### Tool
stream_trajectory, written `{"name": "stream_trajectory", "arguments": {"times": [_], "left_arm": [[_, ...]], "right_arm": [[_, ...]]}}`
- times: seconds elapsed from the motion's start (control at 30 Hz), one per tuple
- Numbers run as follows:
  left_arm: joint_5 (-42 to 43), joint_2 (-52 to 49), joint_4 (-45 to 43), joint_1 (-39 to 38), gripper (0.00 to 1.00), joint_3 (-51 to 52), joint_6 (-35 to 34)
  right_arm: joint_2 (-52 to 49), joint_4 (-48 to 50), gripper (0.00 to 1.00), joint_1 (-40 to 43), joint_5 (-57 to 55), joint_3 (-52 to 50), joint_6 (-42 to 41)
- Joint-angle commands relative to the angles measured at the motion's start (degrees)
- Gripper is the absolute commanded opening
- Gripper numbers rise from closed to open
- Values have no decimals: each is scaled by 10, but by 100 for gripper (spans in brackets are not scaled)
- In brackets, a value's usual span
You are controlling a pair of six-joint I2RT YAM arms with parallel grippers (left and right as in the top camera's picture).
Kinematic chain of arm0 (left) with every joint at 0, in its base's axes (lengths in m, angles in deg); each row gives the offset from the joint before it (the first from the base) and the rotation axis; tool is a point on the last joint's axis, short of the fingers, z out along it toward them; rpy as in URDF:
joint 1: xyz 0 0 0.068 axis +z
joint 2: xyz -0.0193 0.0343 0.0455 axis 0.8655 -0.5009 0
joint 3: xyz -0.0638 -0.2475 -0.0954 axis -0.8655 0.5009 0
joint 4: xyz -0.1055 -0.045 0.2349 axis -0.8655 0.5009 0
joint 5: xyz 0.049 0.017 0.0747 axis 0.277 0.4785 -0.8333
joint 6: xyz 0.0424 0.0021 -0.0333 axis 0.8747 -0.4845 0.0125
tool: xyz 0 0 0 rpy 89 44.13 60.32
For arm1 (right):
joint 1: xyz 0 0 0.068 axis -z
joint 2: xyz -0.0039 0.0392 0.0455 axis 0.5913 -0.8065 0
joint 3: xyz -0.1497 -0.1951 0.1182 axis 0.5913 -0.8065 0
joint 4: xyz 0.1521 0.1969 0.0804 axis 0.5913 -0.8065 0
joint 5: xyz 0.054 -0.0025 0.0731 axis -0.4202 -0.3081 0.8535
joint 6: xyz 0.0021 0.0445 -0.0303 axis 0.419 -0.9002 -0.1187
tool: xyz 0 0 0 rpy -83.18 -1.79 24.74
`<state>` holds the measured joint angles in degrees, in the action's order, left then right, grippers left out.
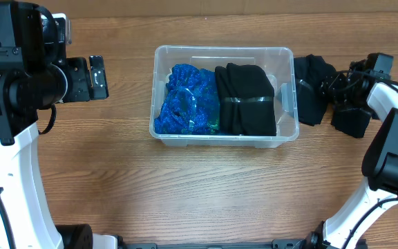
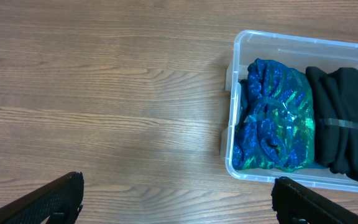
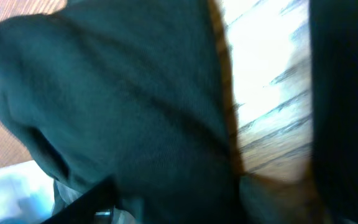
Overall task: Pack container
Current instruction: 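Grasp the second black bundle with the right gripper and lift, then release the second black bundle into the bin and pull back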
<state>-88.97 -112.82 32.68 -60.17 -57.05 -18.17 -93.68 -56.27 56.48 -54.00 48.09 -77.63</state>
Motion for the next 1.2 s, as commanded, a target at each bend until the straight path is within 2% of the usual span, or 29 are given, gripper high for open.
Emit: {"name": "stream_trajectory", "arguments": {"times": [0.0, 0.07, 0.13, 0.23, 0.3, 0.37, 0.47, 0.5, 0.63, 0.73, 0.9, 0.93, 0.97, 1.0, 1.1, 1.17], "left_arm": [[-5, 2, 1, 3, 100, 1, -6], [-5, 2, 1, 3, 100, 1, -6], [-5, 2, 1, 3, 100, 1, -6], [-5, 2, 1, 3, 100, 1, -6], [-5, 2, 1, 3, 100, 1, -6], [-5, 2, 1, 3, 100, 1, -6], [-5, 2, 1, 3, 100, 1, -6], [-5, 2, 1, 3, 100, 1, -6], [-5, 2, 1, 3, 100, 1, -6], [-5, 2, 1, 3, 100, 1, -6], [-5, 2, 1, 3, 100, 1, -6], [-5, 2, 1, 3, 100, 1, -6], [-5, 2, 1, 3, 100, 1, -6], [-5, 2, 1, 3, 100, 1, -6], [-5, 2, 1, 3, 100, 1, -6], [-5, 2, 1, 3, 100, 1, -6]], "right_arm": [[-13, -4, 19, -10, 21, 4, -3], [-4, -37, 9, -11, 25, 11, 19], [28, -92, 4, -11, 26, 28, 20], [137, -173, 4, -15, 62, 61, 23], [263, -212, 4, -37, 95, 76, 24], [351, -214, 4, -73, 94, 76, 24], [425, -210, 4, -150, 94, 76, 24], [437, -203, 4, -198, 94, 76, 15], [416, -163, 4, -311, 89, 64, -2], [355, -121, 4, -386, 45, 62, -21], [246, -107, 4, -414, 15, 62, -37], [218, -111, 13, -414, -4, 62, -37], [197, -117, 41, -414, -30, 62, -37], [179, -128, 51, -413, -66, 62, -37], [179, -156, 60, -395, -202, 70, -36], [206, -191, 65, -371, -228, 100, -30]]}}
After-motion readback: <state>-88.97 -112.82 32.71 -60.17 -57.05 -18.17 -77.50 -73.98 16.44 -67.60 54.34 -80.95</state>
